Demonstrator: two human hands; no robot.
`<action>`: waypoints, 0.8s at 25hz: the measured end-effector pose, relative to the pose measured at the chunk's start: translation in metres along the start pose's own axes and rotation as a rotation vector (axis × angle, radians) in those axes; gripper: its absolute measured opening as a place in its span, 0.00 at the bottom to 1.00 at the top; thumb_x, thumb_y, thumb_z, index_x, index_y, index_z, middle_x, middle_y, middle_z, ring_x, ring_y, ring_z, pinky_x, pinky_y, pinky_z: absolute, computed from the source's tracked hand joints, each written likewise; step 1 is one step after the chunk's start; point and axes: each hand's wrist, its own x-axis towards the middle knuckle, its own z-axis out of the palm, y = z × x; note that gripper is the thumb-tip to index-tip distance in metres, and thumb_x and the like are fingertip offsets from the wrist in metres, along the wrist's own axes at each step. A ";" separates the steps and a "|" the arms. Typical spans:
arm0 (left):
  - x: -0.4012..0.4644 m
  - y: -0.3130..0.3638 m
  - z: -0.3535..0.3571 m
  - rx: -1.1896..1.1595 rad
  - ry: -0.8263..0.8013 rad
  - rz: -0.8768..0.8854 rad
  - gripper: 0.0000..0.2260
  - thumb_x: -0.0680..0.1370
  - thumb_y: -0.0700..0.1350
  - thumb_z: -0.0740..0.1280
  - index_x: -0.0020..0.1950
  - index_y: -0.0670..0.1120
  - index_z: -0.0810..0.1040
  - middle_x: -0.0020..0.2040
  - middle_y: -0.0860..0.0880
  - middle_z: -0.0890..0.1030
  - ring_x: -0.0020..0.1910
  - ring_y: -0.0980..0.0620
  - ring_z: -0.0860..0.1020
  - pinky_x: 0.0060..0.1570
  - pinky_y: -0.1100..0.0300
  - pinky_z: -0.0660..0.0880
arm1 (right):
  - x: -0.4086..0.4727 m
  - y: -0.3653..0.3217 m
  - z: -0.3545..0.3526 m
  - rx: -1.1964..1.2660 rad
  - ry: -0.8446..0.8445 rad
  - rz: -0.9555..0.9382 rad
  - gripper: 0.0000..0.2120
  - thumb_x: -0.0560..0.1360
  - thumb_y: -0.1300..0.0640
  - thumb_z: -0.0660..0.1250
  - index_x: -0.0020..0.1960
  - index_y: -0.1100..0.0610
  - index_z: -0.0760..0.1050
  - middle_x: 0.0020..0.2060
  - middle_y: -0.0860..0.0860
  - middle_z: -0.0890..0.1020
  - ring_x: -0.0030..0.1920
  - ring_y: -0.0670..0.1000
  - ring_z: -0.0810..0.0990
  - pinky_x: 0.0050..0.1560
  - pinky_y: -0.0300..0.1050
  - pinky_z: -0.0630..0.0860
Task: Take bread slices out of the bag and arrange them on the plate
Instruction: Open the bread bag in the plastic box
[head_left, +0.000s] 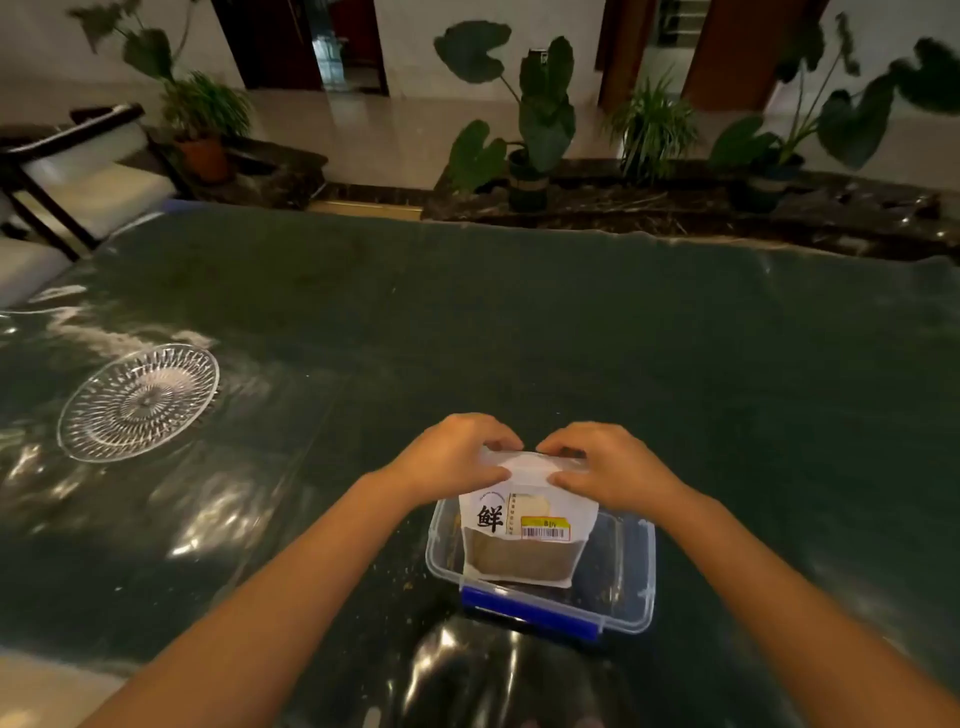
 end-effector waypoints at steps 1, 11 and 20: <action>0.000 -0.001 0.003 -0.022 0.013 -0.031 0.12 0.71 0.46 0.70 0.55 0.51 0.79 0.53 0.53 0.80 0.52 0.56 0.77 0.52 0.58 0.76 | 0.000 0.000 0.003 0.005 0.009 0.023 0.14 0.70 0.52 0.69 0.56 0.48 0.77 0.51 0.46 0.81 0.50 0.45 0.78 0.50 0.44 0.78; -0.006 -0.011 0.016 -0.126 0.097 -0.055 0.16 0.71 0.45 0.70 0.59 0.51 0.76 0.52 0.56 0.78 0.51 0.59 0.76 0.51 0.65 0.75 | -0.016 0.012 0.018 0.008 0.243 -0.004 0.18 0.72 0.57 0.68 0.62 0.51 0.74 0.56 0.49 0.80 0.55 0.47 0.77 0.54 0.40 0.75; -0.008 -0.007 0.003 -0.190 0.295 0.006 0.08 0.73 0.41 0.70 0.52 0.47 0.80 0.47 0.52 0.80 0.46 0.58 0.78 0.45 0.67 0.76 | -0.006 0.008 0.008 0.513 0.326 0.245 0.05 0.73 0.56 0.68 0.48 0.48 0.78 0.43 0.42 0.79 0.45 0.44 0.78 0.39 0.31 0.73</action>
